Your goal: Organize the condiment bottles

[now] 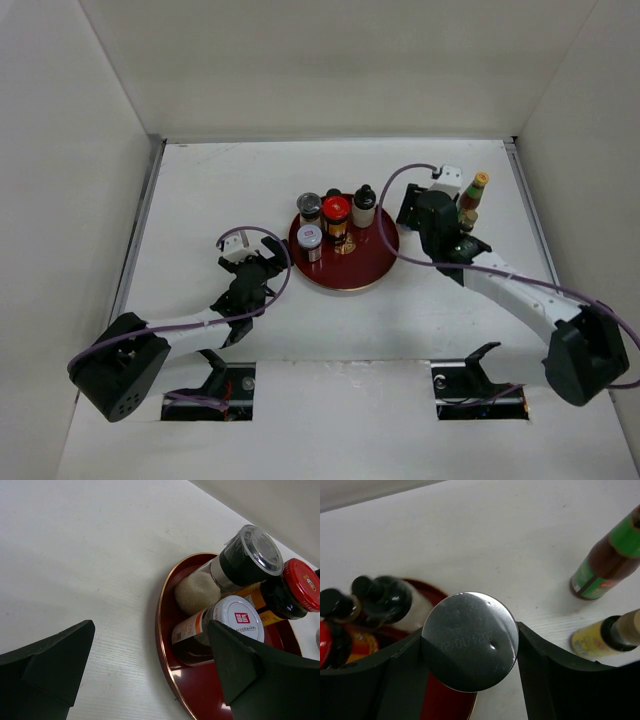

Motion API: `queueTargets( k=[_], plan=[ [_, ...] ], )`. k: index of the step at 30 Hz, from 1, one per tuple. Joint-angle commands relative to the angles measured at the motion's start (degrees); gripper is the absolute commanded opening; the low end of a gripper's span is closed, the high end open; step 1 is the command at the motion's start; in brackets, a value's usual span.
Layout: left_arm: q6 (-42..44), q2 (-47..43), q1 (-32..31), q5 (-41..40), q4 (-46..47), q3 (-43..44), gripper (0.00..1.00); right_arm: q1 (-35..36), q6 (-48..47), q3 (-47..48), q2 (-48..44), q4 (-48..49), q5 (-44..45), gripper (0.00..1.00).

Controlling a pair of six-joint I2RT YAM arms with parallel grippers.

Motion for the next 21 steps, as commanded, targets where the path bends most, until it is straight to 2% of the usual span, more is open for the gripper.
queueTargets(
  k=[1,4,9,18,21],
  plan=[
    [-0.7,-1.4,0.1,0.4,2.4,1.8,1.00,5.5,0.9,-1.5,-5.0,4.1,2.8,0.48],
    [-0.7,-1.2,0.2,0.1,2.6,1.9,1.00,12.4,2.0,-0.6,-4.8,4.7,2.1,0.48],
    [-0.7,-1.2,0.2,0.6,2.6,2.0,1.00,23.6,2.5,5.4,3.1,5.2,3.1,0.49],
    [-0.8,-1.3,0.4,0.7,2.6,1.7,1.00,28.8,2.8,10.3,12.7,7.4,2.0,0.51],
    [-0.8,-1.5,0.0,0.7,2.4,1.8,1.00,29.2,2.7,10.5,14.4,7.1,2.3,0.58]
  ],
)
